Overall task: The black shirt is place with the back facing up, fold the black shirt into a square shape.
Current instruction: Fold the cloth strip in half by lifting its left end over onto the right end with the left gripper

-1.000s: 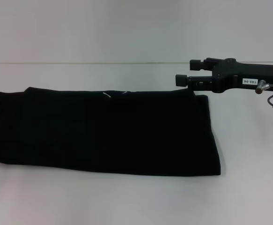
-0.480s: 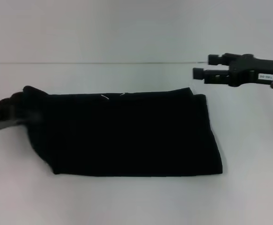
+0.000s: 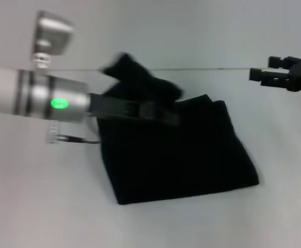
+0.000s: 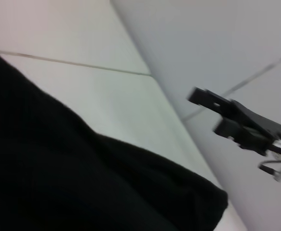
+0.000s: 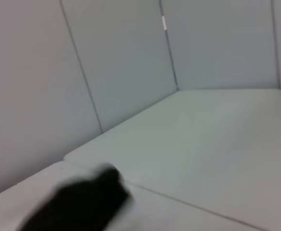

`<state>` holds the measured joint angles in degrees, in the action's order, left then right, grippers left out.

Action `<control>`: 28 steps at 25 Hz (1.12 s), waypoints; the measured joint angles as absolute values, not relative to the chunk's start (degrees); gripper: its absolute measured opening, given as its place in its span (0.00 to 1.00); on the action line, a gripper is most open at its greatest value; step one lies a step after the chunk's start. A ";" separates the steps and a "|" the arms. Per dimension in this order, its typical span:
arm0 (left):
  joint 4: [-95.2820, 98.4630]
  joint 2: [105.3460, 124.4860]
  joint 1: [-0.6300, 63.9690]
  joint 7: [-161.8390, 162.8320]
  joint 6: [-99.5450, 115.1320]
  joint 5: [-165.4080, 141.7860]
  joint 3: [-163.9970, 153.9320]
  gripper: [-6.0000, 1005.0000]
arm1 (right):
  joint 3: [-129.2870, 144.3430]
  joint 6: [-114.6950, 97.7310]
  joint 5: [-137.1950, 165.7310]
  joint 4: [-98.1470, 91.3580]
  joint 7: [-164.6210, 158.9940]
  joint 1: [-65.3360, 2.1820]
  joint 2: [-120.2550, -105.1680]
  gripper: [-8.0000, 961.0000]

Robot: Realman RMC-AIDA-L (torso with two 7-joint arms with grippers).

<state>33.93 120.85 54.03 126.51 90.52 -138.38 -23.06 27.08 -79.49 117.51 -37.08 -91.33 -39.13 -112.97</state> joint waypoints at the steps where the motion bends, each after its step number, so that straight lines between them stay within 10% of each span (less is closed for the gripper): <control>1: 33.84 122.00 54.57 126.05 89.33 -138.05 -23.50 0.06 | 27.03 -79.58 117.19 -37.08 -91.32 -38.79 -112.66 0.96; 12: 7.14 124.67 56.39 107.14 68.63 -117.83 -28.67 0.09 | 27.01 -79.11 117.12 -37.09 -91.58 -36.76 -110.99 0.96; 28: 13.47 124.23 51.14 101.91 80.91 -116.06 -29.80 0.52 | 33.41 -78.39 127.52 -36.49 -112.92 -40.63 -109.00 0.96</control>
